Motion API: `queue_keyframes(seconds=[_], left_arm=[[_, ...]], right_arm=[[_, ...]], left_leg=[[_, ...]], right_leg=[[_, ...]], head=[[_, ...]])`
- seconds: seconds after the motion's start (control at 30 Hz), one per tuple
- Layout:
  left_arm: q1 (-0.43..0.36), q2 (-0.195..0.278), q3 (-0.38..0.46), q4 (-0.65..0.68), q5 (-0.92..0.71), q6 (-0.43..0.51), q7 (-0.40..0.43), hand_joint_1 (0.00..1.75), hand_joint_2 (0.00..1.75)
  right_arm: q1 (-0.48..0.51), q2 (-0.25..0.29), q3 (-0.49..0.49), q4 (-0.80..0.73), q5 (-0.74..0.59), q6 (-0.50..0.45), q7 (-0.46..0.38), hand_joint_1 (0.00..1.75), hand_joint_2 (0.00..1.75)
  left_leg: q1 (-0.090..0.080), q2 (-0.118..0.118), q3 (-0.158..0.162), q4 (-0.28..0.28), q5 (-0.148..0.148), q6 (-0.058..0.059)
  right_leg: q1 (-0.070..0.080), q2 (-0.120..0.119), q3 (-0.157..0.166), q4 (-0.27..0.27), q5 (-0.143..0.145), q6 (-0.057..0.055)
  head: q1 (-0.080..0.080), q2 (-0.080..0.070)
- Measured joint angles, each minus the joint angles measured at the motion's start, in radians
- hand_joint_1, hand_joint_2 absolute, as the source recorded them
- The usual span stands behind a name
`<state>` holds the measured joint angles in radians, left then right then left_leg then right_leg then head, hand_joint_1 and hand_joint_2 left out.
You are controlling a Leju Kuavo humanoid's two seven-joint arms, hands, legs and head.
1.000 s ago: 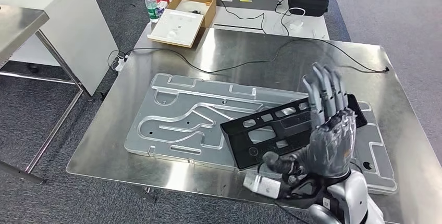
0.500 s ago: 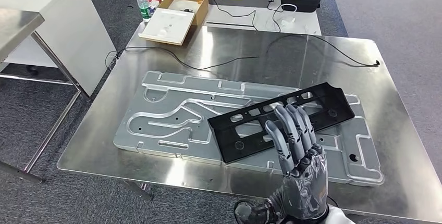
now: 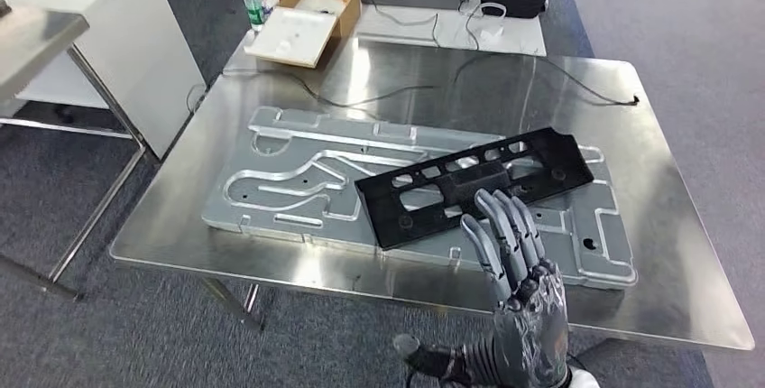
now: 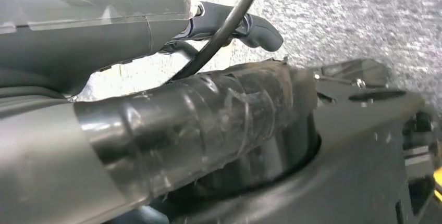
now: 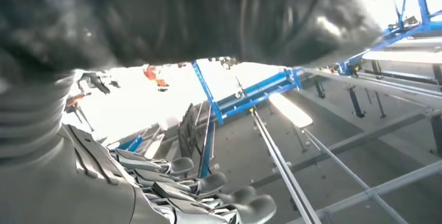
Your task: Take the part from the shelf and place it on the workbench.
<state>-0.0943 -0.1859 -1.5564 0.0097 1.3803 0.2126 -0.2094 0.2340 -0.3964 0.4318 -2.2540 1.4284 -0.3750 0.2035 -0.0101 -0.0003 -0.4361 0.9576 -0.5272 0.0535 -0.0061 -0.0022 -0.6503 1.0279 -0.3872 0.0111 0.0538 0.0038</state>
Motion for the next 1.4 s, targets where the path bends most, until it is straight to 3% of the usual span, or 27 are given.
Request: queue_keyframes(seconds=[0.03, 0.07, 0.13, 0.17, 0.23, 0.3, 0.37, 0.4, 0.5, 0.57, 0.63, 0.67, 0.7, 0.73, 0.8, 0.87, 0.9, 0.93, 1.0, 1.07, 1.13, 1.17, 1.2, 1.23, 1.3, 1.33, 1.4], left_arm=[[0.000, -0.001, 0.000, 0.000, 0.000, 0.001, 0.000, 0.00, 0.00], [0.000, -0.002, 0.000, 0.000, 0.001, 0.002, 0.000, 0.00, 0.00], [0.001, -0.002, 0.000, 0.000, 0.001, 0.003, 0.000, 0.00, 0.00], [0.001, -0.002, 0.000, 0.000, 0.001, 0.003, 0.000, 0.00, 0.00], [0.001, -0.002, 0.000, 0.000, 0.001, 0.003, 0.000, 0.00, 0.00], [0.000, -0.002, 0.000, 0.000, 0.001, 0.003, 0.000, 0.00, 0.00], [-0.002, -0.003, -0.001, 0.000, 0.002, 0.003, 0.000, 0.00, 0.00], [-0.002, -0.003, -0.001, 0.000, 0.002, 0.003, 0.000, 0.00, 0.00], [-0.002, -0.003, -0.001, 0.000, 0.002, 0.005, 0.000, 0.00, 0.00], [-0.001, -0.002, -0.001, 0.000, 0.003, 0.007, 0.000, 0.00, 0.00], [-0.001, -0.002, -0.001, 0.000, 0.004, 0.010, 0.000, 0.00, 0.00], [-0.002, -0.002, -0.001, 0.000, 0.005, 0.011, 0.000, 0.00, 0.00], [-0.002, -0.002, -0.001, 0.000, 0.005, 0.012, 0.000, 0.00, 0.00], [-0.003, -0.002, -0.001, 0.000, 0.005, 0.012, 0.000, 0.00, 0.00], [-0.003, -0.001, -0.001, 0.000, 0.005, 0.013, 0.000, 0.00, 0.00], [-0.003, -0.001, -0.001, 0.000, 0.006, 0.016, 0.000, 0.00, 0.00], [-0.003, -0.001, -0.001, 0.000, 0.008, 0.018, 0.000, 0.00, 0.00], [-0.003, -0.002, -0.001, 0.000, 0.010, 0.019, 0.000, 0.00, 0.00], [-0.001, -0.002, -0.002, 0.000, 0.017, 0.020, 0.001, 0.00, 0.00], [-0.001, -0.003, -0.002, 0.000, 0.020, 0.021, 0.003, 0.00, 0.00], [0.000, -0.003, -0.002, 0.000, 0.020, 0.021, 0.004, 0.00, 0.00], [0.000, -0.003, -0.002, 0.000, 0.020, 0.021, 0.005, 0.00, 0.00], [0.001, -0.003, -0.002, 0.000, 0.020, 0.021, 0.005, 0.00, 0.00], [0.001, -0.003, -0.002, 0.000, 0.020, 0.021, 0.005, 0.00, 0.00], [0.001, -0.003, -0.002, 0.000, 0.020, 0.021, 0.006, 0.00, 0.00], [0.000, -0.003, -0.002, 0.000, 0.021, 0.021, 0.006, 0.00, 0.00], [0.000, -0.003, -0.002, 0.000, 0.022, 0.021, 0.007, 0.00, 0.00]], right_arm=[[0.005, 0.000, 0.000, 0.000, -0.005, 0.000, 0.000, 0.00, 1.75], [0.009, 0.001, -0.001, 0.000, -0.008, 0.000, 0.000, 0.00, 1.75], [0.013, 0.001, -0.001, 0.000, -0.011, 0.001, 0.000, 0.00, 1.75], [0.015, 0.001, -0.002, 0.000, -0.011, 0.001, 0.000, 0.00, 1.75], [0.017, 0.001, -0.002, 0.000, -0.011, 0.001, 0.000, 0.00, 1.75], [0.017, 0.001, -0.002, 0.000, -0.011, 0.000, 0.000, 0.00, 1.75], [0.017, 0.002, -0.003, -0.002, -0.011, 0.000, 0.000, 0.00, 1.75], [0.017, 0.002, -0.003, -0.003, -0.011, 0.000, 0.000, 0.00, 1.75], [0.020, 0.002, -0.005, -0.005, -0.012, 0.001, 0.001, 0.00, 1.75], [0.024, 0.003, -0.006, -0.005, -0.013, 0.001, 0.004, 0.00, 1.75], [0.033, 0.005, -0.006, -0.005, -0.015, 0.001, 0.012, 0.00, 1.75], [0.039, 0.007, -0.006, -0.005, -0.016, 0.001, 0.017, 0.00, 1.75], [0.044, 0.008, -0.006, -0.005, -0.017, 0.001, 0.023, 0.00, 1.75], [0.049, 0.008, -0.006, -0.005, -0.019, 0.001, 0.029, 0.00, 1.75], [0.060, 0.009, -0.005, -0.005, -0.025, 0.001, 0.043, 0.00, 1.75], [0.072, 0.009, -0.003, -0.006, -0.032, 0.002, 0.061, 0.00, 1.75], [0.078, 0.009, -0.002, -0.006, -0.036, 0.005, 0.072, 0.00, 1.75], [0.085, 0.009, -0.001, -0.005, -0.044, 0.009, 0.088, 0.00, 1.75], [0.103, 0.010, 0.000, -0.002, -0.067, 0.020, 0.125, 0.00, 1.75], [0.125, 0.013, 0.000, 0.011, -0.092, 0.029, 0.164, 0.00, 1.75], [0.141, 0.020, 0.000, 0.035, -0.111, 0.034, 0.192, 0.00, 1.75], [0.147, 0.023, 0.000, 0.049, -0.117, 0.034, 0.199, 0.00, 1.75], [0.152, 0.026, 0.000, 0.060, -0.119, 0.034, 0.202, 0.00, 1.75], [0.156, 0.029, 0.000, 0.069, -0.120, 0.034, 0.204, 0.00, 1.75], [0.161, 0.034, 0.000, 0.082, -0.133, 0.033, 0.210, 0.00, 1.75], [0.163, 0.037, 0.000, 0.089, -0.150, 0.033, 0.216, 0.00, 1.75], [0.168, 0.049, -0.003, 0.114, -0.201, 0.027, 0.231, 0.00, 1.75]], left_leg=[[0.003, 0.003, -0.010, -0.007, 0.016, 0.006], [0.005, 0.007, -0.023, -0.012, 0.031, 0.011], [0.004, 0.012, -0.056, -0.010, 0.056, 0.015], [0.004, 0.014, -0.074, -0.006, 0.067, 0.014], [0.006, 0.016, -0.111, 0.009, 0.085, 0.008], [0.008, 0.016, -0.147, 0.031, 0.097, 0.000], [0.007, 0.014, -0.168, 0.052, 0.105, -0.010], [0.006, 0.013, -0.172, 0.058, 0.110, -0.016], [0.007, 0.009, -0.180, 0.067, 0.113, -0.035], [0.010, 0.005, -0.199, 0.121, 0.042, -0.048], [0.013, 0.004, -0.222, 0.231, -0.060, -0.058], [0.015, 0.004, -0.227, 0.286, -0.087, -0.061], [0.016, 0.004, -0.222, 0.321, -0.088, -0.063], [0.016, 0.004, -0.205, 0.327, -0.068, -0.064], [0.017, 0.004, -0.123, 0.240, -0.013, -0.060], [0.014, 0.002, -0.023, 0.094, -0.014, -0.050], [0.011, 0.001, 0.004, 0.046, -0.025, -0.043], [0.008, 0.000, 0.013, 0.021, -0.032, -0.036], [0.008, 0.001, -0.005, 0.012, -0.013, -0.019], [0.011, 0.006, -0.029, 0.004, 0.014, -0.001], [0.008, 0.011, -0.059, 0.003, 0.039, 0.009], [0.006, 0.013, -0.075, 0.005, 0.051, 0.010], [0.005, 0.014, -0.093, 0.009, 0.062, 0.010], [0.004, 0.015, -0.110, 0.015, 0.072, 0.009], [0.004, 0.015, -0.145, 0.032, 0.088, 0.004], [0.003, 0.014, -0.160, 0.043, 0.093, 0.000], [0.002, 0.012, -0.177, 0.058, 0.104, -0.010]], right_leg=[[0.000, 0.002, -0.008, 0.018, -0.030, 0.004], [-0.001, 0.003, -0.020, 0.060, -0.080, 0.007], [-0.004, 0.003, -0.045, 0.182, -0.183, 0.014], [-0.006, 0.003, -0.049, 0.237, -0.203, 0.018], [-0.011, 0.003, -0.016, 0.261, -0.166, 0.024], [-0.015, 0.003, 0.079, 0.156, -0.125, 0.027], [-0.013, 0.005, 0.170, 0.022, -0.148, 0.021], [-0.010, 0.005, 0.191, -0.015, -0.164, 0.016], [-0.010, 0.000, 0.181, -0.028, -0.152, -0.008], [-0.014, -0.005, 0.160, -0.031, -0.130, -0.028], [-0.012, -0.007, 0.133, -0.029, -0.109, -0.036], [-0.010, -0.008, 0.117, -0.027, -0.098, -0.036], [-0.010, -0.008, 0.101, -0.023, -0.087, -0.035], [-0.009, -0.009, 0.084, -0.018, -0.078, -0.033], [-0.009, -0.009, 0.053, -0.005, -0.061, -0.028], [-0.007, -0.009, 0.033, 0.007, -0.047, -0.018], [-0.006, -0.010, 0.029, 0.008, -0.039, -0.012], [-0.006, -0.010, 0.026, 0.006, -0.030, -0.006], [-0.007, -0.007, 0.020, 0.005, -0.022, 0.007], [-0.007, -0.001, 0.000, 0.044, -0.081, 0.018], [-0.007, 0.002, -0.026, 0.150, -0.185, 0.023], [-0.008, 0.002, -0.035, 0.211, -0.217, 0.025], [-0.008, 0.002, -0.035, 0.257, -0.222, 0.025], [-0.008, 0.002, -0.023, 0.276, -0.203, 0.025], [-0.008, 0.002, 0.054, 0.207, -0.144, 0.024], [-0.007, 0.002, 0.111, 0.131, -0.138, 0.021], [-0.002, 0.001, 0.195, 0.000, -0.164, 0.011]], head=[[0.000, 0.000], [0.000, 0.000], [0.000, 0.000], [0.000, 0.000], [0.000, 0.000], [0.000, 0.000], [0.000, 0.000], [0.000, 0.000], [0.000, 0.000], [0.000, 0.000], [0.000, -0.001], [0.000, 0.000], [0.000, 0.000], [0.000, 0.000], [0.000, 0.000], [0.000, 0.000], [0.000, 0.000], [0.000, 0.000], [0.001, 0.000], [0.002, -0.001], [0.002, -0.001], [0.002, 0.000], [0.002, 0.000], [0.002, 0.000], [0.002, 0.000], [0.002, 0.000], [0.002, 0.000]])
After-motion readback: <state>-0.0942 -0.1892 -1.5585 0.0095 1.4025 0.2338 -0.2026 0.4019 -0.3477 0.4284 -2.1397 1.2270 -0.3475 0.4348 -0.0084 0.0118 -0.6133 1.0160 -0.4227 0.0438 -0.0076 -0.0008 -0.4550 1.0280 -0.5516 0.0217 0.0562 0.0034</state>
